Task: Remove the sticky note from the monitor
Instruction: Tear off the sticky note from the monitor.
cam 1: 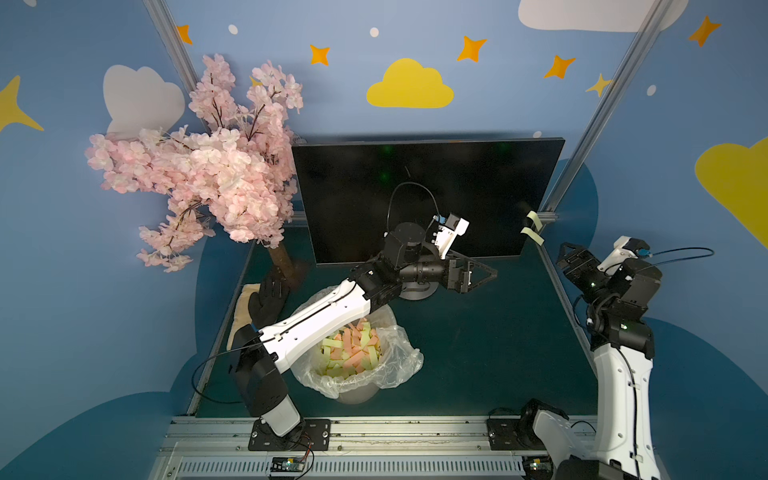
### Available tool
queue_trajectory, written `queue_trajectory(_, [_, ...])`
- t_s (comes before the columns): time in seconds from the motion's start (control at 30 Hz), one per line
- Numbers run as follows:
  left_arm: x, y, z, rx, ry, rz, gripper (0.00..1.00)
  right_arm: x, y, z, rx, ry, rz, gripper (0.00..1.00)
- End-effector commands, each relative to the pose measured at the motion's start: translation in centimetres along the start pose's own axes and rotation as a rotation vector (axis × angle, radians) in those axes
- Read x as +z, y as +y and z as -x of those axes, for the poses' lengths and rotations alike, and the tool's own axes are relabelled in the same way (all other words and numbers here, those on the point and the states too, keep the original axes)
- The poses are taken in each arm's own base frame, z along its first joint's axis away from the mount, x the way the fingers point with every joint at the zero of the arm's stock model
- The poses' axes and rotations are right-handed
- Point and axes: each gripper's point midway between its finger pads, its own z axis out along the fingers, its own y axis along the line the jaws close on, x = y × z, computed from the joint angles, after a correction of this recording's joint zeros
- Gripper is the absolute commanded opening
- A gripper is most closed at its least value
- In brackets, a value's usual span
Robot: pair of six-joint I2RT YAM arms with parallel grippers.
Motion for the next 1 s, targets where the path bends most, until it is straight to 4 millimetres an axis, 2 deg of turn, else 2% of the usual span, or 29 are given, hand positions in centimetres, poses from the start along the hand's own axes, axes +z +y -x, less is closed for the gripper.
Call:
queue_trajectory(0.0, [1.1,-0.9,0.4,0.032,0.012,-0.065,1.00,1.0,1.6,1.7,0.039,-0.038,0.114,0.84])
queue_trajectory(0.27, [3.1,0.1,0.0,0.005,0.051,-0.085,1.00,4.2,1.6,1.7,0.074,0.023,0.179,0.72])
queue_trajectory(0.4, [3.4,0.5,-0.2,0.001,0.059,-0.081,1.00,5.6,1.8,1.1,0.099,0.067,0.216,0.61])
queue_trajectory(0.63, [3.6,0.9,-0.4,-0.004,0.069,-0.077,1.00,7.6,2.6,-0.9,0.119,0.194,0.253,0.61])
queue_trajectory(0.97, [3.9,1.6,-0.4,-0.019,0.076,-0.072,1.00,9.6,3.5,-2.5,0.095,0.242,0.267,0.63])
